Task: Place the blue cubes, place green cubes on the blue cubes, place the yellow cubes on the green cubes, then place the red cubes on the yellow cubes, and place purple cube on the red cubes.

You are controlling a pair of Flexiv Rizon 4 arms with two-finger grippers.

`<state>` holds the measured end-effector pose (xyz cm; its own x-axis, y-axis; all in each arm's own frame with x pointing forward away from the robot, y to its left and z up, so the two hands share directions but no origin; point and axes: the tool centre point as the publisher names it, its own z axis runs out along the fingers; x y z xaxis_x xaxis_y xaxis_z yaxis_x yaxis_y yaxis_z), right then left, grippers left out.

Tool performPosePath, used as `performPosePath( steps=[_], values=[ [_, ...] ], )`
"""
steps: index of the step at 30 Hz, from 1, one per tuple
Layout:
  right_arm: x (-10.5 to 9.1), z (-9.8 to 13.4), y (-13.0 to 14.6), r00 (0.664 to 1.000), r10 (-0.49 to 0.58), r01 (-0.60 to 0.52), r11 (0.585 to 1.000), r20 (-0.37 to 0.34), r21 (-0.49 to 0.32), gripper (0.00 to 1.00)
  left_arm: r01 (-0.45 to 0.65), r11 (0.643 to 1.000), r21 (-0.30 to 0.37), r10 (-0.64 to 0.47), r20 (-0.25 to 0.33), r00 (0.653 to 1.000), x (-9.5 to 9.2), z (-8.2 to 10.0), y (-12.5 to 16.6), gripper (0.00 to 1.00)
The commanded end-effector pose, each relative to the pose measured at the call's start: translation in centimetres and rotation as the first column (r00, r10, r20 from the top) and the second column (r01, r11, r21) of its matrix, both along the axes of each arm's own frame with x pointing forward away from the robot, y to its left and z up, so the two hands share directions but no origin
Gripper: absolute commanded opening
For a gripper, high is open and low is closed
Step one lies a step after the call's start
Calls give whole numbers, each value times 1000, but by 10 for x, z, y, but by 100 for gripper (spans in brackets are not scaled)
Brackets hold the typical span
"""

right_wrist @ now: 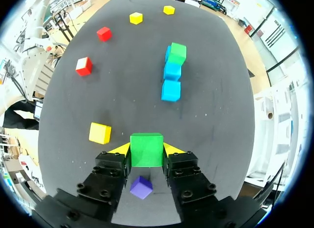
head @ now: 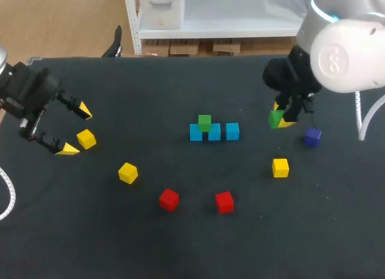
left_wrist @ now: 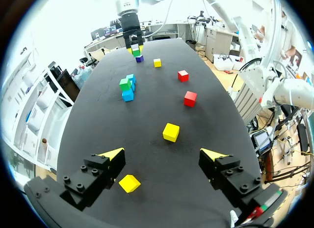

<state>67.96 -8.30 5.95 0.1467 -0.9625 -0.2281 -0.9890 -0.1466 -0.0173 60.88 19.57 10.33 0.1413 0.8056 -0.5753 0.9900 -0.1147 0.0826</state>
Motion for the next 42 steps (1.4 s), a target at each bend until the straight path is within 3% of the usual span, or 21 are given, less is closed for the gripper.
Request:
performPosePath(
  steps=[1,16,26,42],
  values=[
    [5,-3,16,1000,-3,3,1000,-4,0,0,4,1000,-2,-4,0,1000,1,-1,1,100],
    [18,-5,66,997,-60,60,998,-44,-12,0,4,1000,-2,-4,0,1000,1,-1,1,100],
    [19,-12,96,996,-85,84,995,-22,-46,0,4,1000,-2,-4,0,1000,1,-1,1,100],
    [24,-24,105,993,-117,117,992,5,-50,0,4,1000,-2,-4,0,1000,1,-1,1,100]
  ],
)
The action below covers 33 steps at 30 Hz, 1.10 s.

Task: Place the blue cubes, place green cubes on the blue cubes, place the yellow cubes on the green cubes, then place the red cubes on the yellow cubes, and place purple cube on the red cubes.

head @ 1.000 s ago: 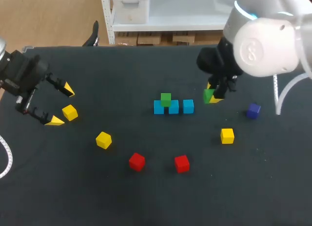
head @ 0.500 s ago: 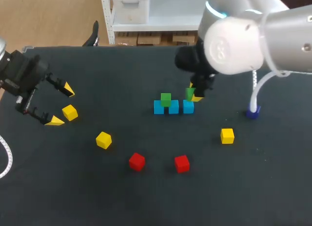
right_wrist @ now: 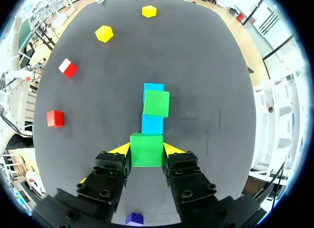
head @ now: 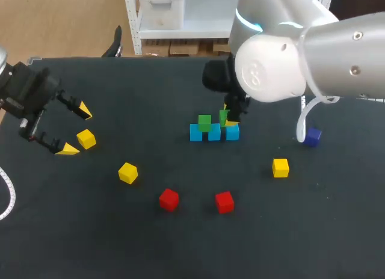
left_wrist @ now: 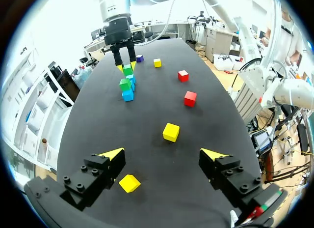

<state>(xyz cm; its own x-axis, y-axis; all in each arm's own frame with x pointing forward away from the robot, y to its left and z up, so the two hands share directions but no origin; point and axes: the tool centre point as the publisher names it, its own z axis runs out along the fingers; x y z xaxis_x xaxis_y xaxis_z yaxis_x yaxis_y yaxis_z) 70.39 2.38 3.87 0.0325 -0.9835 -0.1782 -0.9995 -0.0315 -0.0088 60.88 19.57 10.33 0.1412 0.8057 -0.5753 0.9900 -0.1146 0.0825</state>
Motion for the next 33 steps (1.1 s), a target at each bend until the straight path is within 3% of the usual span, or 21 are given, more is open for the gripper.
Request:
performPosePath(
  steps=[1,33],
  values=[
    [0,-4,-2,1000,-1,1,1000,7,0,0,4,1000,-2,-4,0,1000,1,-1,1,100],
    [9,-20,3,999,-14,14,1000,29,6,0,4,1000,-2,-4,0,1000,1,-1,1,100]
  ],
)
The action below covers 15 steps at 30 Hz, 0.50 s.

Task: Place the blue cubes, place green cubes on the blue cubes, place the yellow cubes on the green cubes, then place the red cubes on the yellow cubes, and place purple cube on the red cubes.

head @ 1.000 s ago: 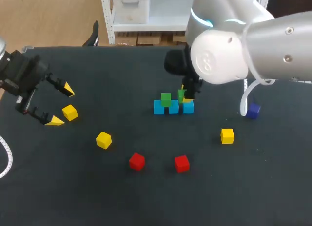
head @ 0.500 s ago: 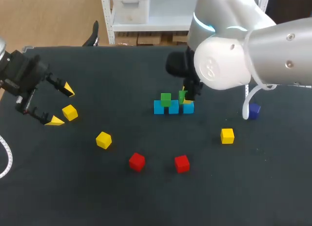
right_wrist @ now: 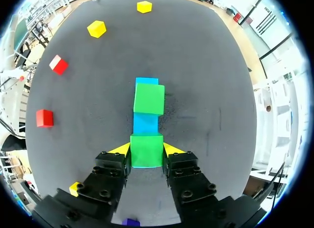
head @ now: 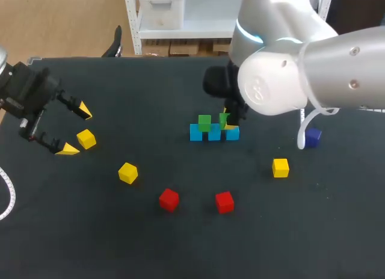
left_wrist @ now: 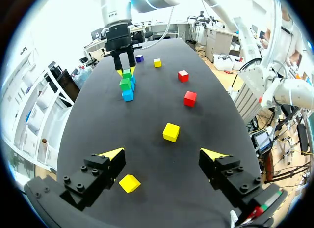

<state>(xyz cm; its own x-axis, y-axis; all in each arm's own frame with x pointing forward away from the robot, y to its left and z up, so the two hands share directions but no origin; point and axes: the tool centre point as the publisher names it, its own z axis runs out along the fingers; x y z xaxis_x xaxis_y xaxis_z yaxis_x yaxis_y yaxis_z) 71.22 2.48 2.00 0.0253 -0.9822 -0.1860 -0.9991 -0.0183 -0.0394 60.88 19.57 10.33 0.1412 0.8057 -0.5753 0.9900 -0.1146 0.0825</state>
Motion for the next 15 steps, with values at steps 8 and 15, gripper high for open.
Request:
performPosePath(
  steps=[8,15],
  values=[
    [1,-4,3,1000,4,-4,1000,-5,-10,0,4,1000,-2,-4,0,1000,1,-1,1,100],
    [2,-5,4,1000,2,-2,1000,-7,-10,0,4,1000,-2,-4,0,1000,1,-1,1,100]
  ],
)
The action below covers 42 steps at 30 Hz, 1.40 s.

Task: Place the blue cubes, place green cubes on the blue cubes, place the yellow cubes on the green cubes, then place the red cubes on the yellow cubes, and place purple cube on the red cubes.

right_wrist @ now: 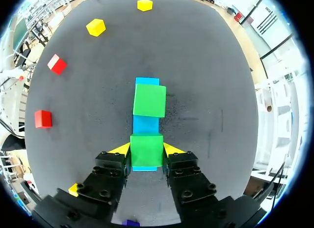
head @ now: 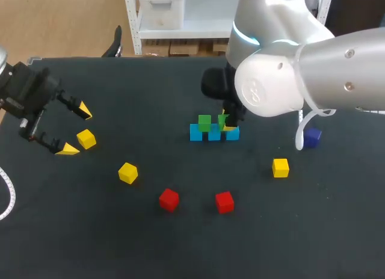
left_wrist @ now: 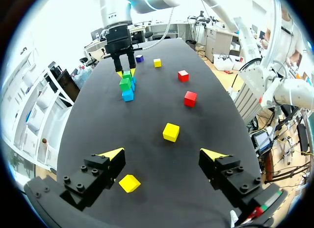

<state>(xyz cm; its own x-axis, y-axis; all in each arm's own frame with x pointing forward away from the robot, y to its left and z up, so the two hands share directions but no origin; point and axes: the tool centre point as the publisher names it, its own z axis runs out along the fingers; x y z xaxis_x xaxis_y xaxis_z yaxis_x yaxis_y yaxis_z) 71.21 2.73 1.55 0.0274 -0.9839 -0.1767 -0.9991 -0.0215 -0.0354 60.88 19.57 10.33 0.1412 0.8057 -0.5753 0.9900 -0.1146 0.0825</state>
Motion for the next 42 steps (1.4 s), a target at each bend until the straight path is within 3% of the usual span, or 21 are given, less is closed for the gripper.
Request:
performPosePath(
  steps=[1,24,31,42],
  values=[
    [2,0,1,1000,-2,2,1000,-3,0,0,4,1000,-2,-4,0,1000,1,-1,1,100],
    [5,-3,0,1000,-5,5,1000,-13,2,0,4,1000,-2,-4,0,1000,1,-1,1,100],
    [5,-3,0,1000,-4,4,1000,-14,1,22,4,1000,-2,-4,0,1000,1,-1,1,100],
    [5,-3,0,1000,-2,2,1000,-15,1,47,4,1000,-2,-4,0,1000,1,-1,1,100]
  ],
)
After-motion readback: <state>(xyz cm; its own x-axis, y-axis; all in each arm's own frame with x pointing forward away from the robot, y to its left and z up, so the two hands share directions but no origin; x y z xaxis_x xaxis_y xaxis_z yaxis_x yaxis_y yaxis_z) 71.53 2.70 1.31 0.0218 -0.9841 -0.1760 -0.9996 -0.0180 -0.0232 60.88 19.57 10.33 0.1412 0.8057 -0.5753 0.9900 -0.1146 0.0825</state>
